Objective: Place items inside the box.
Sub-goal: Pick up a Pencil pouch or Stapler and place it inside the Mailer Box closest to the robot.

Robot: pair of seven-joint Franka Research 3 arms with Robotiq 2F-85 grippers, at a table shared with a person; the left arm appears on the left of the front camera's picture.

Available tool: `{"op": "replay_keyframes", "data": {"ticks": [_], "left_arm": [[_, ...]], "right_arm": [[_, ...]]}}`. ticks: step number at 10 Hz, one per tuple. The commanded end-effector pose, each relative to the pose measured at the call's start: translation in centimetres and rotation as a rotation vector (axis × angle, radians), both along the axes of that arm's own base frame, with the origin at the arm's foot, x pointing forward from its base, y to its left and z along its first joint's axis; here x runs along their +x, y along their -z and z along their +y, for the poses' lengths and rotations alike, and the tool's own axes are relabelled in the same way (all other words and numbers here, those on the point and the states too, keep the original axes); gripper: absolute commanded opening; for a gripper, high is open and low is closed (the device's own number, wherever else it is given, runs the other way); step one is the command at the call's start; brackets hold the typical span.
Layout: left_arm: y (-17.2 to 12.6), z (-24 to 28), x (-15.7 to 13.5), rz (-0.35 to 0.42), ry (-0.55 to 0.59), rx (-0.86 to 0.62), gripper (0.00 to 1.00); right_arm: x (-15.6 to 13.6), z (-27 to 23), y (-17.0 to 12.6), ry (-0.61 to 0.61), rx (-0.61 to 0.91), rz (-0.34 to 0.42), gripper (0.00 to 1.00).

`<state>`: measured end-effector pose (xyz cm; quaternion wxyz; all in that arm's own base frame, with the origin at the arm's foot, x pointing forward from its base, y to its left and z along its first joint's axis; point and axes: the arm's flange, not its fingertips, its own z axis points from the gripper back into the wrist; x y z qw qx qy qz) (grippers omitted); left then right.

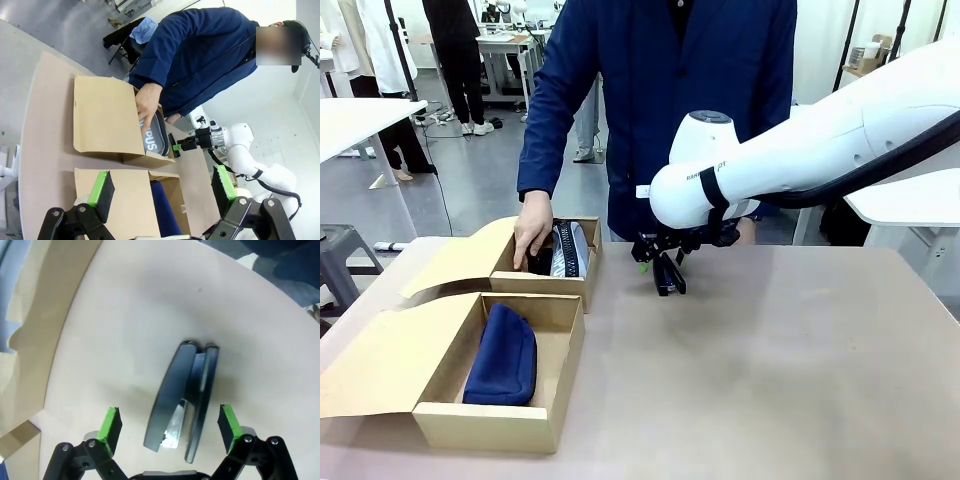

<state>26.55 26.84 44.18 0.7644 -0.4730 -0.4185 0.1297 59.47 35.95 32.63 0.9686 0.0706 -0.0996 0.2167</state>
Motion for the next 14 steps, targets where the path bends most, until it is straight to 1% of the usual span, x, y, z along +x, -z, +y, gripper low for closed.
{"op": "replay_keyframes", "data": {"ticks": [1, 2, 4, 5, 6, 7, 8, 10, 12, 13, 14], "left_arm": [[0.0, -0.1, -0.1, -0.033, 0.0, -0.003, 1.0], [0.0, -0.1, -0.1, -0.033, 0.0, -0.003, 1.0], [0.0, -0.1, -0.1, -0.033, 0.0, -0.003, 1.0], [0.0, -0.1, -0.1, -0.033, 0.0, -0.003, 1.0], [0.0, -0.1, -0.1, -0.033, 0.0, -0.003, 1.0], [0.0, -0.1, -0.1, -0.033, 0.0, -0.003, 1.0], [0.0, -0.1, -0.1, -0.033, 0.0, -0.003, 1.0], [0.0, -0.1, -0.1, -0.033, 0.0, -0.003, 1.0], [0.0, -0.1, -0.1, -0.033, 0.0, -0.003, 1.0], [0.0, -0.1, -0.1, -0.033, 0.0, -0.003, 1.0], [0.0, -0.1, -0.1, -0.033, 0.0, -0.003, 1.0]], "right_arm": [[-0.3, 0.6, -0.5, 0.032, -0.056, -0.026, 1.0], [-0.3, 0.4, -0.7, 0.03, -0.063, -0.023, 1.0], [-0.1, 0.5, -0.3, 0.037, -0.064, -0.01, 1.0], [0.2, 0.5, -0.1, 0.064, -0.071, -0.001, 1.0], [0.3, 0.6, -0.1, 0.097, -0.055, 0.014, 1.0], [0.4, 0.9, 0.2, 0.183, -0.024, 0.058, 1.0], [0.5, 1.2, 0.3, 0.236, -0.008, 0.08, 1.0], [1.4, 1.2, 1.2, 0.274, -0.035, 0.085, 1.0], [1.8, 0.7, 2.4, 0.275, -0.069, 0.103, 1.0], [1.6, 0.6, 2.5, 0.262, -0.096, 0.098, 1.0], [1.2, 0.6, 2.6, 0.201, -0.106, 0.111, 0.92]]}}
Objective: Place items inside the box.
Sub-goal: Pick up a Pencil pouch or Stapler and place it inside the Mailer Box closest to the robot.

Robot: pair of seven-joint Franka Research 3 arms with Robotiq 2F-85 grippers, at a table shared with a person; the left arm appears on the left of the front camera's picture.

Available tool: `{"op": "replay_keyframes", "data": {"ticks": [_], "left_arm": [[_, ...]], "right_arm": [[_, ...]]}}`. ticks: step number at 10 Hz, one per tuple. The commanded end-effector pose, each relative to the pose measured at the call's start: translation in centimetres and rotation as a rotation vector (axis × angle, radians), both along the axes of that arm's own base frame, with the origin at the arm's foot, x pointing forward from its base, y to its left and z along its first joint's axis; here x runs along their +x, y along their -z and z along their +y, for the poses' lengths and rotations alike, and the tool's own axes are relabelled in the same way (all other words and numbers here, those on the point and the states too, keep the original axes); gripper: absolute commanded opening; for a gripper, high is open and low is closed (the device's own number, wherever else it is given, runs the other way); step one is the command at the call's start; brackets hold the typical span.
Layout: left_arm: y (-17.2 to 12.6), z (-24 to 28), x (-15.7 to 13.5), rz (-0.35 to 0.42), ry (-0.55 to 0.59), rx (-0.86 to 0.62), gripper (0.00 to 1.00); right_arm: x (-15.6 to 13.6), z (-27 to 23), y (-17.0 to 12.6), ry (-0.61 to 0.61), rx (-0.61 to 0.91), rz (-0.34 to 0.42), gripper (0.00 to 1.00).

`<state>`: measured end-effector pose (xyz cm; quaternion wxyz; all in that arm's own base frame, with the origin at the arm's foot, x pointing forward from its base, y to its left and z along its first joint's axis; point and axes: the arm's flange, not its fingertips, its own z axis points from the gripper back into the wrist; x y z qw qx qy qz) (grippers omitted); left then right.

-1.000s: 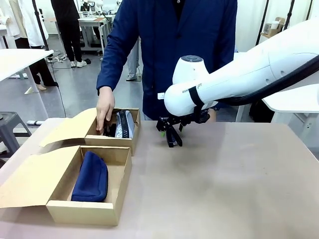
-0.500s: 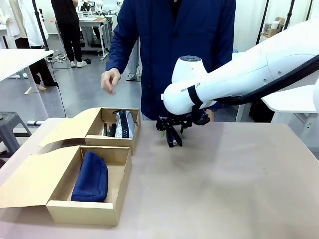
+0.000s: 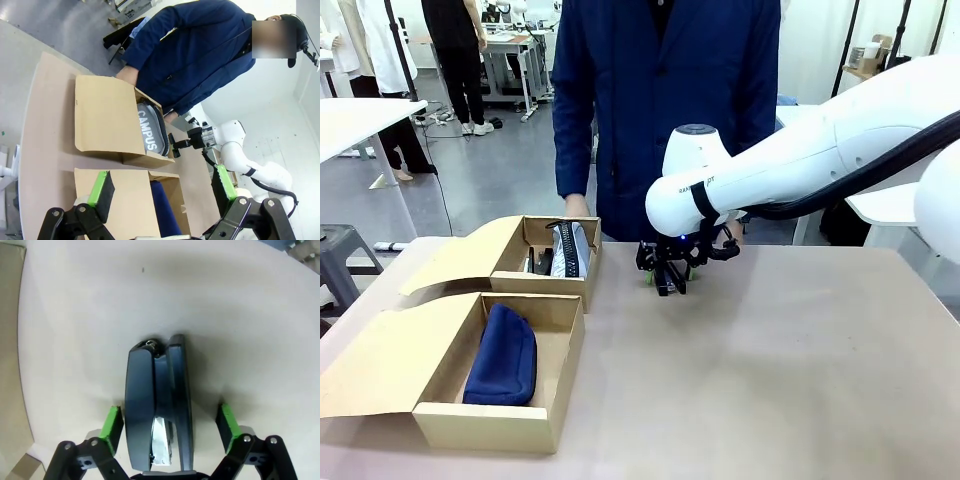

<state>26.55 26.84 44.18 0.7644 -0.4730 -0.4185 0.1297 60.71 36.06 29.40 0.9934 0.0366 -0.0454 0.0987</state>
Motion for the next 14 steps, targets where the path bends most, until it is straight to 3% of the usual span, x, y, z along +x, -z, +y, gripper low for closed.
{"op": "replay_keyframes", "data": {"ticks": [1, 2, 3, 5, 6, 8, 9, 10, 11, 12, 13, 14], "left_arm": [[0.0, -0.1, -0.1, -0.033, 0.0, -0.003, 1.0], [0.0, -0.1, -0.1, -0.033, 0.0, -0.003, 1.0], [0.0, -0.1, -0.1, -0.033, 0.0, -0.003, 1.0], [0.0, -0.1, -0.1, -0.033, 0.0, -0.003, 1.0], [0.0, -0.1, -0.1, -0.033, 0.0, -0.003, 1.0], [0.0, -0.1, -0.1, -0.033, 0.0, -0.003, 1.0], [0.0, -0.1, -0.1, -0.033, 0.0, -0.003, 1.0], [0.0, -0.1, -0.1, -0.033, 0.0, -0.003, 1.0], [0.0, -0.1, -0.1, -0.033, 0.0, -0.003, 1.0], [0.0, -0.1, -0.1, -0.033, 0.0, -0.003, 1.0], [0.0, -0.1, -0.1, -0.033, 0.0, -0.003, 1.0], [0.0, -0.1, -0.1, -0.033, 0.0, -0.003, 1.0]], "right_arm": [[-0.2, 0.6, -0.5, -0.05, -0.029, 0.02, 0.41], [-0.2, 0.7, -0.3, -0.058, -0.029, 0.02, 0.33], [-0.2, 0.8, -0.3, -0.06, -0.027, 0.021, 0.0], [-0.3, 0.9, -0.1, -0.066, -0.029, 0.025, 0.0], [-0.4, 0.9, 0.0, -0.075, -0.038, 0.025, 0.15], [-2.0, 0.7, -1.1, -0.117, -0.032, 0.021, 0.0], [-4.5, 0.1, -3.2, -0.146, -0.022, 0.045, 0.0], [-9.7, -1.4, -7.3, -0.152, -0.031, 0.102, 0.0], [-15.8, -3.3, -11.1, -0.207, 0.003, 0.109, 0.0], [-20.7, -5.6, -14.0, -0.18, 0.027, 0.089, 0.0], [-24.6, -8.3, -16.0, -0.106, 0.075, 0.007, 0.0], [-26.2, -10.6, -16.5, -0.002, 0.137, -0.022, 0.0]]}}
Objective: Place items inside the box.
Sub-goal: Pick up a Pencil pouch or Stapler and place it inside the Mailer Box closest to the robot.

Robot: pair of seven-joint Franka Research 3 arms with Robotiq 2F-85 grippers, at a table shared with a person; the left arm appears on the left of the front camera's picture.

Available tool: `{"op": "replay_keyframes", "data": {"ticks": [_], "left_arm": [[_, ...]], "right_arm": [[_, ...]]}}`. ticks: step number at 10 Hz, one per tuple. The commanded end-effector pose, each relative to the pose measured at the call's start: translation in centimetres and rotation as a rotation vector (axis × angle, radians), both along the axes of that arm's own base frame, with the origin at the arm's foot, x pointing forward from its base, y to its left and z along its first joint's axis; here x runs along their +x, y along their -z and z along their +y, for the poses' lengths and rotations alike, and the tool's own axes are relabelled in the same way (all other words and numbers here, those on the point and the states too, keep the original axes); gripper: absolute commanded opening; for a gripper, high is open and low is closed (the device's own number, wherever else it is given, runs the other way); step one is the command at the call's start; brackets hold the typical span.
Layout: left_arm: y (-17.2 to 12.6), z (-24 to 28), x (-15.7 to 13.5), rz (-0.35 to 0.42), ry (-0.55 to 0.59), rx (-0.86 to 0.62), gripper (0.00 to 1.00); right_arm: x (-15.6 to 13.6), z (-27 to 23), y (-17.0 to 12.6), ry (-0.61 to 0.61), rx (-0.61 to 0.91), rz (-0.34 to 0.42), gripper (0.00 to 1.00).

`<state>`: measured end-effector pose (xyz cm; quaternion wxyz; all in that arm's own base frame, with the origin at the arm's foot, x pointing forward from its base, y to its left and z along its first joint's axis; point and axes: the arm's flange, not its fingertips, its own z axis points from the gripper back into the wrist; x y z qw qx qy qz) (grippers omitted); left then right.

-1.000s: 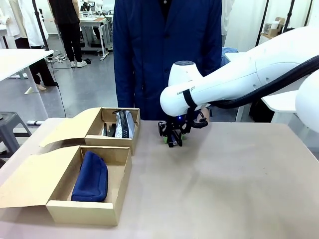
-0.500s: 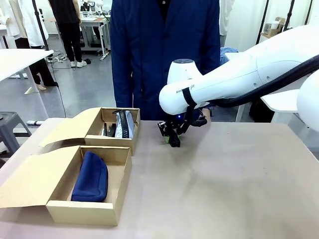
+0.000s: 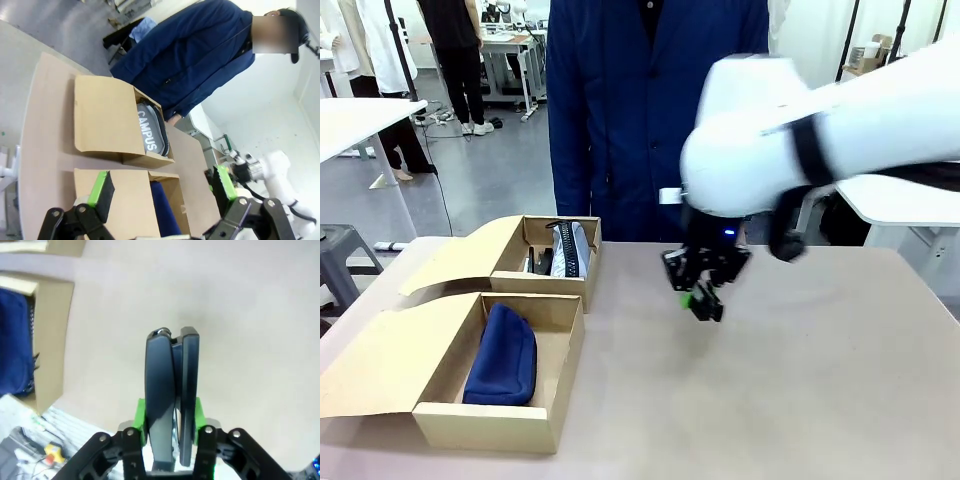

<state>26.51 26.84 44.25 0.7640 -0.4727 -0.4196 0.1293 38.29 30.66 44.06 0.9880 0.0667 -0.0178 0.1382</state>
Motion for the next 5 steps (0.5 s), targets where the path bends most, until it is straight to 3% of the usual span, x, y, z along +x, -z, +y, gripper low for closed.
{"op": "replay_keyframes", "data": {"ticks": [1, 2, 4, 5], "left_arm": [[0.1, -0.1, 0.0, -0.031, 0.001, -0.003, 1.0], [0.1, -0.1, 0.0, -0.031, 0.001, -0.003, 1.0], [0.1, -0.1, 0.0, -0.031, 0.001, -0.003, 1.0], [0.1, -0.1, 0.0, -0.031, 0.001, -0.003, 1.0]], "right_arm": [[-3.1, -7.7, -1.2, 0.157, 0.18, -0.072, 0.0], [0.0, 0.0, 0.0, 0.0, 0.0, 0.0, 0.0], [0.0, 0.0, 0.0, 0.0, 0.0, 0.0, 0.0], [-2.9, -3.3, -0.9, 0.062, 0.056, -0.012, 0.41]]}}
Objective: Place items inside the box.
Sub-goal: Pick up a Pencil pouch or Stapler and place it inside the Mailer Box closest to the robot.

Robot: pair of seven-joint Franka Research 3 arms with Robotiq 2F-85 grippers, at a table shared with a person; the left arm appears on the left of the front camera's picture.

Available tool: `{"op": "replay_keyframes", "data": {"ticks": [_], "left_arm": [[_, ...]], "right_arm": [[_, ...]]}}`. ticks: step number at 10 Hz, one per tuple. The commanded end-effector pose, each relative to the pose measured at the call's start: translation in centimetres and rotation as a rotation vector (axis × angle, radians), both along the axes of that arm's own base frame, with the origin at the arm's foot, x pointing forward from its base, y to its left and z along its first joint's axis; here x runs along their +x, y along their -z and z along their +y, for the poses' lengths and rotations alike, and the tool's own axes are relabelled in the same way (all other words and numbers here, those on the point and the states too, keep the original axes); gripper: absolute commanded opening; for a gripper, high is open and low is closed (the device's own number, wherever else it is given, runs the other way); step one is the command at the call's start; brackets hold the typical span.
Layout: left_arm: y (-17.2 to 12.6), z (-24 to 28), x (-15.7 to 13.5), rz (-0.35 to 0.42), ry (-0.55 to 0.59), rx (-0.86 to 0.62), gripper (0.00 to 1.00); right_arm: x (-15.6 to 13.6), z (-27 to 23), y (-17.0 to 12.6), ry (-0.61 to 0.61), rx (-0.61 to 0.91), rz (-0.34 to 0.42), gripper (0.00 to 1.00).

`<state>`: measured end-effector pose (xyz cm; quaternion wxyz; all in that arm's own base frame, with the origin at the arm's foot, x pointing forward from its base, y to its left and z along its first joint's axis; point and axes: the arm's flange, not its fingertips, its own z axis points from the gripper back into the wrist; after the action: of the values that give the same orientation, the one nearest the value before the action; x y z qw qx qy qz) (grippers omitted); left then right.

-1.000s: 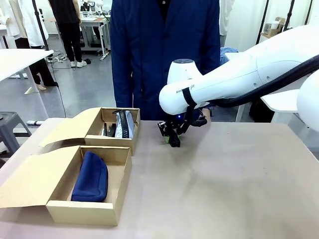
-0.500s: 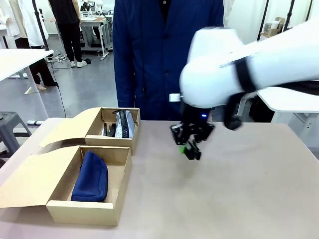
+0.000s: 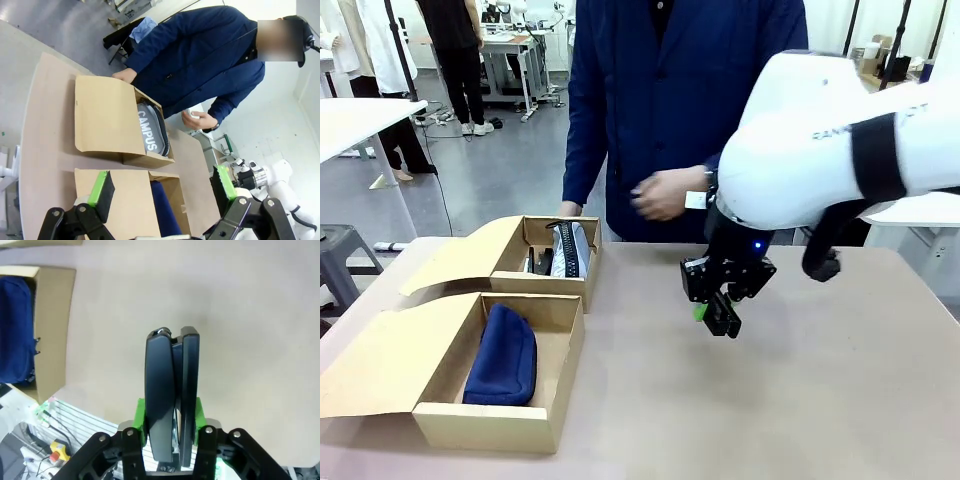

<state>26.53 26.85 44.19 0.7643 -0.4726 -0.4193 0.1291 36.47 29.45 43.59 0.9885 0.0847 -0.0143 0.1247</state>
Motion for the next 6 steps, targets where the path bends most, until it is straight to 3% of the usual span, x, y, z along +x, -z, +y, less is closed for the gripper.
{"op": "replay_keyframes", "data": {"ticks": [1, 2, 3, 6], "left_arm": [[0.0, -0.1, 0.0, -0.031, 0.0, -0.004, 1.0], [0.0, -0.1, 0.0, -0.031, 0.0, -0.004, 1.0], [0.0, -0.1, 0.0, -0.031, 0.0, -0.004, 1.0], [0.0, -0.1, 0.0, -0.031, 0.0, -0.004, 1.0]], "right_arm": [[-0.2, 2.6, -1.3, 0.111, -0.119, 0.029, 0.41], [-0.2, 8.1, -3.0, 0.124, -0.117, 0.032, 0.41], [-0.9, 13.6, -4.5, 0.125, -0.157, -0.029, 0.41], [-3.7, 25.5, -3.7, 0.018, -0.215, -0.201, 0.41]]}}
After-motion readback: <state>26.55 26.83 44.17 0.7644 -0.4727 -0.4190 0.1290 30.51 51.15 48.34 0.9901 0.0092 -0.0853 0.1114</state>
